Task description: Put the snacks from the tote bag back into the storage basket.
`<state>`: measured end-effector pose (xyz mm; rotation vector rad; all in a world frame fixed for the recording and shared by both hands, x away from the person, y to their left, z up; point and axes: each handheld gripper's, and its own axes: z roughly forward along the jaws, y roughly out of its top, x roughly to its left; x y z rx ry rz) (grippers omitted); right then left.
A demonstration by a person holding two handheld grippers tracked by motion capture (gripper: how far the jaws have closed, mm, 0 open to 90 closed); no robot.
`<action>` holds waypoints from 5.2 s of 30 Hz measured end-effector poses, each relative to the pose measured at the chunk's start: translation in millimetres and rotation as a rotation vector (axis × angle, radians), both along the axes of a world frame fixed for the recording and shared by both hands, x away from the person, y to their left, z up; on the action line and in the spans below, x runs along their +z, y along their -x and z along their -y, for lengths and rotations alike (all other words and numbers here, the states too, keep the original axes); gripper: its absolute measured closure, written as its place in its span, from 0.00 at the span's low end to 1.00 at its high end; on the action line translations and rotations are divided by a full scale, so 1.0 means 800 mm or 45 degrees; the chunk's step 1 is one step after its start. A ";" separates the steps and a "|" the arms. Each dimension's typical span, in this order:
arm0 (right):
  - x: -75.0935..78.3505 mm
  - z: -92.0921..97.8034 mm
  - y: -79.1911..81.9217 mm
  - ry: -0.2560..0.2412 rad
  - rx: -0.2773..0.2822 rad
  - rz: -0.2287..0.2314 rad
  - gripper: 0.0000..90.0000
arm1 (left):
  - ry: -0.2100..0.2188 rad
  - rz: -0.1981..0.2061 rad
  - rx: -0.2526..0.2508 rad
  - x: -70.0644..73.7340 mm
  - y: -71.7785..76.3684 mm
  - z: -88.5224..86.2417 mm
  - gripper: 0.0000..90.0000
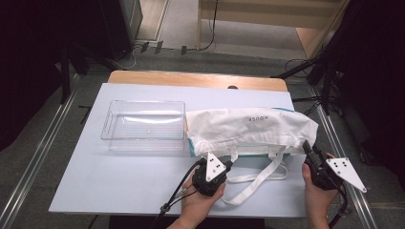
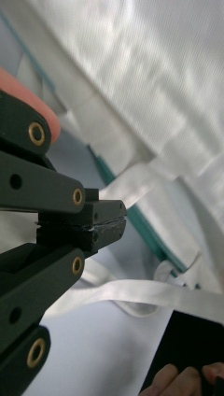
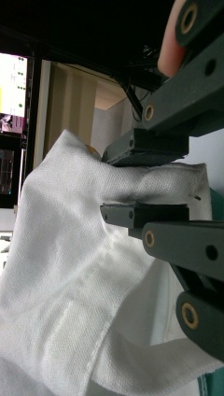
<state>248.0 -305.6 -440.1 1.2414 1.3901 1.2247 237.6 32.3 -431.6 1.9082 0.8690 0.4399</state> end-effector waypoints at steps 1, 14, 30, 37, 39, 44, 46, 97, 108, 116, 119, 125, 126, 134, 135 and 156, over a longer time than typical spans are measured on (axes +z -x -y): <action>0.000 0.000 0.000 0.000 0.000 0.000 0.82 | 0.000 0.000 0.000 0.000 0.000 0.000 1.00; -0.002 0.001 -0.001 -0.007 0.003 -0.007 0.82 | -0.194 -0.119 0.073 -0.038 0.004 0.010 0.85; 0.000 -0.006 0.002 -0.025 -0.006 -0.048 0.55 | 0.152 0.184 -0.004 0.075 -0.010 -0.030 1.00; -0.005 -0.002 0.025 -0.086 0.000 -0.114 0.30 | 0.188 0.290 0.080 0.117 -0.050 -0.042 1.00; -0.011 0.002 0.032 -0.156 0.006 -0.155 0.29 | 0.191 0.303 0.097 0.122 -0.058 -0.044 1.00; -0.030 -0.023 0.025 -0.238 0.107 -0.288 0.30 | 0.224 0.313 0.122 0.128 -0.069 -0.050 1.00; -0.030 -0.030 0.022 -0.256 0.128 -0.300 0.30 | 0.235 0.309 0.130 0.129 -0.070 -0.050 1.00; -0.014 -0.053 0.032 -0.073 0.156 -0.235 0.95 | 0.248 0.059 0.242 0.118 -0.134 -0.097 0.41; -0.011 -0.059 0.034 -0.069 0.144 -0.198 0.94 | 0.279 0.095 0.051 0.113 -0.069 -0.085 0.30; -0.008 -0.062 0.038 -0.056 0.148 -0.178 0.94 | 0.053 0.015 0.028 0.077 -0.080 -0.030 0.43; -0.010 -0.060 0.037 -0.057 0.154 -0.184 0.94 | 0.054 0.047 0.036 0.087 -0.090 -0.030 0.72; -0.014 -0.056 0.035 -0.048 0.146 -0.253 0.95 | 0.106 0.099 0.089 0.124 -0.126 -0.040 0.97; -0.016 -0.055 0.034 -0.045 0.141 -0.275 0.95 | 0.118 0.099 0.108 0.130 -0.134 -0.042 0.97; -0.030 -0.048 0.042 -0.048 0.153 -0.442 0.97 | 0.199 0.061 0.188 0.140 -0.176 -0.056 0.97; -0.030 -0.047 0.042 -0.055 0.161 -0.435 0.96 | 0.198 0.066 0.176 0.139 -0.175 -0.055 0.97; 0.059 -0.037 0.015 0.116 0.003 -0.102 0.24 | 0.206 0.066 0.072 0.138 -0.153 -0.049 0.92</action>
